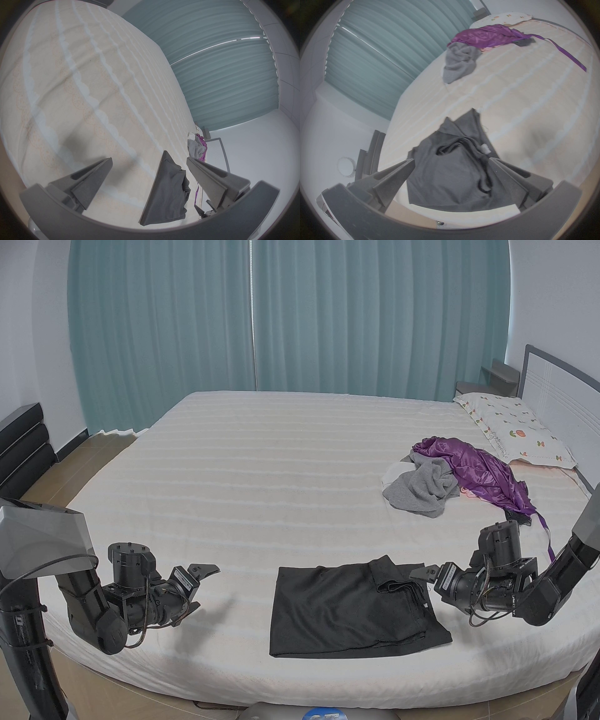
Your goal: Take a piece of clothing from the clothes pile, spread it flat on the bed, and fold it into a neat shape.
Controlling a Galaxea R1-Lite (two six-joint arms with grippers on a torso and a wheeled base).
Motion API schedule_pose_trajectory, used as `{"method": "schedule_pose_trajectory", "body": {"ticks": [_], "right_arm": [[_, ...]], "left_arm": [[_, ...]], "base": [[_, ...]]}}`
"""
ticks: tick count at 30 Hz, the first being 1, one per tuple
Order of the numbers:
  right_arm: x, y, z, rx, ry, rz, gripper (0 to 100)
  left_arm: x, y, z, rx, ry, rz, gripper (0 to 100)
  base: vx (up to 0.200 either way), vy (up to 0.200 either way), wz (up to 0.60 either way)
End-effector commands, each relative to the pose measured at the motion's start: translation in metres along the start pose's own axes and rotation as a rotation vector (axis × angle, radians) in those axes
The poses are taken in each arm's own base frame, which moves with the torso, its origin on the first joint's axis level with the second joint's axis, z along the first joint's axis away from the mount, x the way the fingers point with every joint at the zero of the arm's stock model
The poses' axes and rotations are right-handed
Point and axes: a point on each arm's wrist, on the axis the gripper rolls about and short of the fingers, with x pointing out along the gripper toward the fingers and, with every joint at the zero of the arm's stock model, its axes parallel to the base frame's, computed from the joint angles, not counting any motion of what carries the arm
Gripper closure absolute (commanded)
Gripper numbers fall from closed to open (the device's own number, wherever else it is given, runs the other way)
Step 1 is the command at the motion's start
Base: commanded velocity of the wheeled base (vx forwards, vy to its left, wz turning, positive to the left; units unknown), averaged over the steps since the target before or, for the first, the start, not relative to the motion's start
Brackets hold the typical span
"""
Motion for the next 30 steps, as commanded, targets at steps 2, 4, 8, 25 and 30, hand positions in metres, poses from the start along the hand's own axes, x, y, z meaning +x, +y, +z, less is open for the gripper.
{"method": "schedule_pose_trajectory", "body": {"ticks": [2, 4, 8, 25, 30], "right_arm": [[0.005, 0.031, 0.0, -0.038, -0.006, 0.096, 0], [0.018, 0.038, -0.01, -0.06, 0.032, 0.103, 0], [0.044, 0.049, -0.027, -0.066, 0.085, 0.108, 0], [0.103, 0.06, -0.021, -0.026, 0.049, 0.122, 0], [0.109, 0.044, 0.005, 0.012, -0.006, 0.089, 0]], "left_arm": [[0.0, 0.0, 0.0, 0.0, 0.0, 0.0, 0], [0.0, 0.0, 0.0, 0.0, 0.0, 0.0, 0], [0.0, 0.0, 0.0, -0.001, 0.0, 0.001, 0], [0.0, 0.0, -0.001, 0.003, 0.002, 0.002, 0], [0.0, 0.001, 0.0, 0.002, 0.001, 0.002, 0]], "base": [[0.0, 0.0, 0.0], [0.0, 0.0, 0.0], [0.0, 0.0, 0.0], [0.0, 0.0, 0.0], [0.0, 0.0, 0.0]]}}
